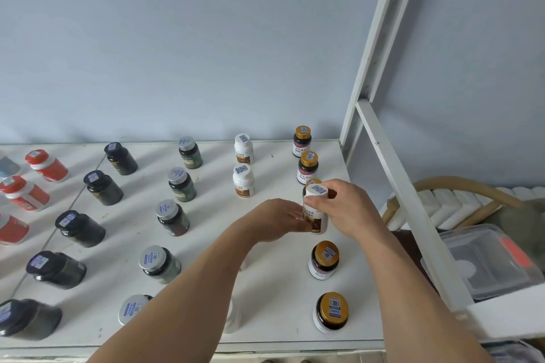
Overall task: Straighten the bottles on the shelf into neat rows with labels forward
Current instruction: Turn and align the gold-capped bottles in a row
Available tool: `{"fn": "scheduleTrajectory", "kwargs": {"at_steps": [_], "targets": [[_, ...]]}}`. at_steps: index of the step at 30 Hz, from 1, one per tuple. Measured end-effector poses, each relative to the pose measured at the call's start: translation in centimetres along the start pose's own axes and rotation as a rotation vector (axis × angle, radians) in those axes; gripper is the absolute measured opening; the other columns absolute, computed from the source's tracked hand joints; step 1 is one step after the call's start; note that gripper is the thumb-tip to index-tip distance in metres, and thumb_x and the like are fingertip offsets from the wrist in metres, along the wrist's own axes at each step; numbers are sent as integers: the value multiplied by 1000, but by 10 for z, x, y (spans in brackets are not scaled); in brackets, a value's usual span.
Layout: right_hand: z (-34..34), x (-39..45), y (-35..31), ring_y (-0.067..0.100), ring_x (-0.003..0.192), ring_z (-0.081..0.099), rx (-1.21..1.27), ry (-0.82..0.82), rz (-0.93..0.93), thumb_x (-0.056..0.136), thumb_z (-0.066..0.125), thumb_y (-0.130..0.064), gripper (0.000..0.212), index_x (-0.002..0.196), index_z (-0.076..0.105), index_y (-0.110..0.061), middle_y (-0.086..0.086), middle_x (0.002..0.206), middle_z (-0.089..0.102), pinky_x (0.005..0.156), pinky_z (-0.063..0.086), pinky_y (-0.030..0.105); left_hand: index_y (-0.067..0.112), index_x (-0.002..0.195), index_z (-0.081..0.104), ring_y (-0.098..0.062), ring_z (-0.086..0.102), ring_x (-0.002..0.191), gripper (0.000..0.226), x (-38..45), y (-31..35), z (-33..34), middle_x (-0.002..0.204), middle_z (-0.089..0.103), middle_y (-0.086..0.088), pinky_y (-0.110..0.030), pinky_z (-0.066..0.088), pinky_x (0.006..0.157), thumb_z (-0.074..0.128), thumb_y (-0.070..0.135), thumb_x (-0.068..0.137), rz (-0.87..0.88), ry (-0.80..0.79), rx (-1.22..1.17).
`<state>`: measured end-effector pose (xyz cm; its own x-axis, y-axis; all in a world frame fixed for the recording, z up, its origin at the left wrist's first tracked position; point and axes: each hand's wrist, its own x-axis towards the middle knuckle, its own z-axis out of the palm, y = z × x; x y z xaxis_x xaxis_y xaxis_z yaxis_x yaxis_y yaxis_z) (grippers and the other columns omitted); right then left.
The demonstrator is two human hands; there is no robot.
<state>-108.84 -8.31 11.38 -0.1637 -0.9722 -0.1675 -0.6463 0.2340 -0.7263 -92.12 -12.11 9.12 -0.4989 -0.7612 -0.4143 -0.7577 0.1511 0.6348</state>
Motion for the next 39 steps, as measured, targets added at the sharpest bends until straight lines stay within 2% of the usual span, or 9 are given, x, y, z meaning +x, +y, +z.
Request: {"fn": "scheduleTrajectory", "kwargs": {"at_steps": [8, 16, 20, 22, 26, 30, 33, 36, 39], "targets": [[0, 0, -3, 10, 93, 59, -28, -2, 5, 84, 67, -49, 46, 121, 62, -22, -5, 112, 67, 67, 44, 20, 27, 123, 64, -16, 59, 107, 38, 2, 0, -5, 121, 67, 2, -32, 47, 96, 63, 43, 88, 18, -51, -4], [-2, 1, -1, 10, 93, 60, -35, 8, 17, 84, 67, -49, 43, 118, 62, -23, -9, 104, 64, 64, 44, 17, 26, 126, 62, -17, 59, 109, 41, 5, 2, -4, 124, 65, 1, -32, 47, 98, 63, 43, 89, 27, -58, 18], [2, 0, 6, 9, 93, 59, -27, -7, 29, 85, 68, -47, 41, 117, 60, -24, -9, 105, 64, 62, 42, 16, 25, 132, 56, -17, 56, 117, 48, 8, 2, -2, 132, 60, 2, -34, 46, 101, 63, 44, 88, 29, 6, 160], [8, 0, 12, 9, 93, 60, -19, -40, 45, 83, 70, -46, 40, 116, 59, -26, -9, 105, 65, 67, 46, 18, 25, 136, 52, -18, 53, 121, 52, 9, 2, -1, 136, 57, 2, -35, 45, 102, 61, 45, 90, 27, 47, 279], [22, 1, 24, 12, 101, 61, -29, -85, 83, 81, 74, -40, 47, 122, 55, -28, -8, 112, 65, 85, 52, 28, 25, 140, 47, -19, 48, 128, 54, 12, -2, -1, 141, 52, 2, -35, 42, 105, 58, 46, 91, 36, 62, 385], [26, 0, 28, 13, 103, 60, -13, -90, 91, 82, 75, -36, 47, 123, 52, -29, -8, 112, 64, 81, 50, 23, 24, 140, 46, -19, 47, 129, 55, 15, -8, -2, 141, 52, 2, -35, 42, 104, 58, 46, 91, 34, 63, 381], [25, -2, 27, 13, 104, 59, -17, -99, 112, 80, 75, -41, 55, 127, 49, -28, -9, 114, 62, 83, 50, 25, 24, 140, 47, -19, 48, 128, 56, 18, -12, -4, 140, 53, 3, -36, 43, 104, 59, 48, 90, 42, 58, 364], [19, -1, 19, 12, 113, 54, 8, -79, 128, 78, 73, -52, 66, 132, 46, -26, -8, 126, 57, 86, 43, 27, 24, 139, 48, -19, 49, 126, 56, 21, -15, -7, 139, 54, 3, -35, 43, 103, 59, 48, 90, 61, 66, 358], [10, 11, 7, 15, 122, 51, 0, 14, 129, 82, 68, -55, 66, 136, 45, -24, -5, 138, 52, 88, 39, 27, 23, 139, 48, -19, 50, 126, 56, 26, -16, -13, 139, 55, 2, -34, 44, 102, 59, 48, 90, 66, 77, 351]]}}
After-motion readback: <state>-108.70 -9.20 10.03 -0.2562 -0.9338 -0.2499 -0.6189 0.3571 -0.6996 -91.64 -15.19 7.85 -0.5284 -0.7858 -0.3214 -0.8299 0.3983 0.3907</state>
